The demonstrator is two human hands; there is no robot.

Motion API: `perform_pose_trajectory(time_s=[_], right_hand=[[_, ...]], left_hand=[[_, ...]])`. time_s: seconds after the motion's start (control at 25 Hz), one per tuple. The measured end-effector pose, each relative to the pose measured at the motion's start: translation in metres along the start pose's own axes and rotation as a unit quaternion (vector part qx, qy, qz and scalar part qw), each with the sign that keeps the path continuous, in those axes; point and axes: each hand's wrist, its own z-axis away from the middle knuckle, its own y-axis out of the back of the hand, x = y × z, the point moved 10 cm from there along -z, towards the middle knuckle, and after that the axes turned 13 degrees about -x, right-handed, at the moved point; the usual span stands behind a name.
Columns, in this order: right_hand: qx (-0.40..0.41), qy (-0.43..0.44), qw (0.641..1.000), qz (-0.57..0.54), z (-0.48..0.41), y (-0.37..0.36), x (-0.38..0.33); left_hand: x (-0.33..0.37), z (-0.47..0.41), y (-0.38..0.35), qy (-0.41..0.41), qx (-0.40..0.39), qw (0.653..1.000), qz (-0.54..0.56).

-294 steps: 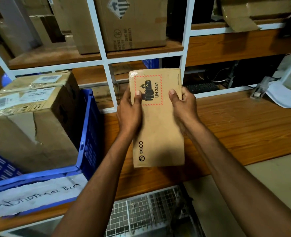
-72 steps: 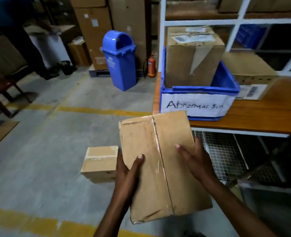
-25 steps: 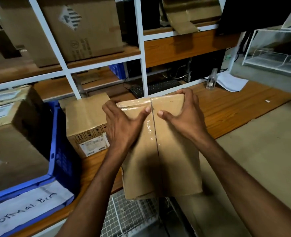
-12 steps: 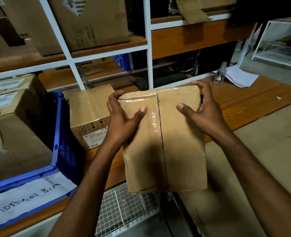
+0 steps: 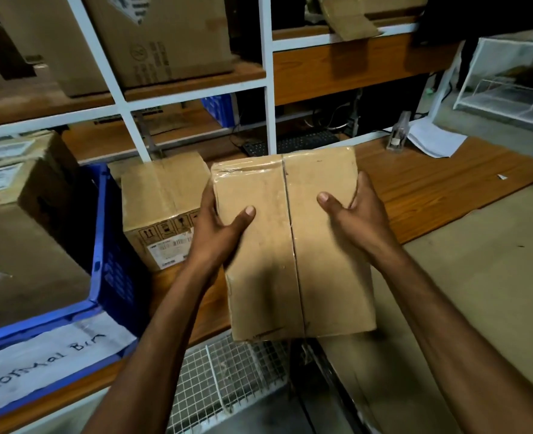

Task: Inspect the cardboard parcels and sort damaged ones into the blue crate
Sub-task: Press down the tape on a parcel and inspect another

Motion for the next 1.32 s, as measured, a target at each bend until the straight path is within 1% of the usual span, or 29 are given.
perform_pose_trajectory(time_s=[0.08,0.2,0.32,0.44,0.52,0.6,0.68,0.8,0.88,1.0,1.04,1.12,1.16,1.2,1.24,1.28,1.32], right_hand=[[0.025,-0.003,0.999,0.029,0.001,-0.001,0.0],[-0.003,-0.013,0.998,0.064,0.002,-0.01,0.003],[0.045,-0.011,0.992,0.113,0.005,-0.008,0.002],[0.044,-0.015,0.99,0.131,0.014,-0.017,0.006],[0.058,-0.011,0.989,0.135,0.014,-0.018,0.004],[0.055,-0.006,0.993,0.106,0.012,-0.014,0.009],[0.048,0.009,0.998,0.029,0.008,-0.006,0.018],[0.125,0.041,0.991,0.021,0.015,0.008,0.021],[0.135,0.041,0.99,-0.006,0.018,0.006,0.028],[0.175,0.03,0.984,0.015,0.017,0.014,0.025],[0.157,0.015,0.988,0.007,0.013,0.014,0.027],[0.055,-0.033,0.998,-0.013,0.008,-0.006,0.035],[0.015,-0.046,0.999,0.013,0.009,-0.017,0.034],[0.014,-0.053,0.998,0.041,0.01,-0.02,0.032],[0.036,-0.047,0.997,0.056,0.008,-0.017,0.032],[0.052,-0.041,0.996,0.056,0.008,-0.015,0.033],[0.048,-0.038,0.996,0.06,0.009,-0.017,0.035]], left_hand=[[-0.005,0.001,0.0,-0.004,0.038,0.999,-0.027],[0.003,0.0,-0.016,0.005,0.031,0.995,-0.097],[0.007,0.006,-0.023,0.011,0.077,0.983,-0.166],[0.011,0.011,-0.032,-0.026,0.075,0.975,-0.206],[0.007,0.006,-0.029,-0.016,0.076,0.971,-0.226],[-0.001,0.002,-0.025,0.005,0.07,0.979,-0.192],[-0.006,0.0,-0.023,-0.014,0.063,0.992,-0.105],[-0.012,0.001,-0.017,-0.031,0.088,0.995,-0.043],[-0.021,0.005,-0.016,-0.025,0.095,0.995,0.004],[-0.021,0.005,-0.007,-0.05,0.122,0.991,-0.011],[-0.024,0.001,-0.009,-0.042,0.116,0.992,-0.016],[-0.03,0.003,-0.017,-0.013,0.08,0.996,-0.038],[-0.029,0.005,-0.021,-0.008,0.066,0.995,-0.071],[-0.028,0.005,-0.023,-0.009,0.064,0.993,-0.099],[-0.027,0.004,-0.023,-0.009,0.067,0.991,-0.112],[-0.028,0.004,-0.023,-0.008,0.074,0.991,-0.114],[-0.028,0.007,-0.025,-0.007,0.075,0.99,-0.119]])
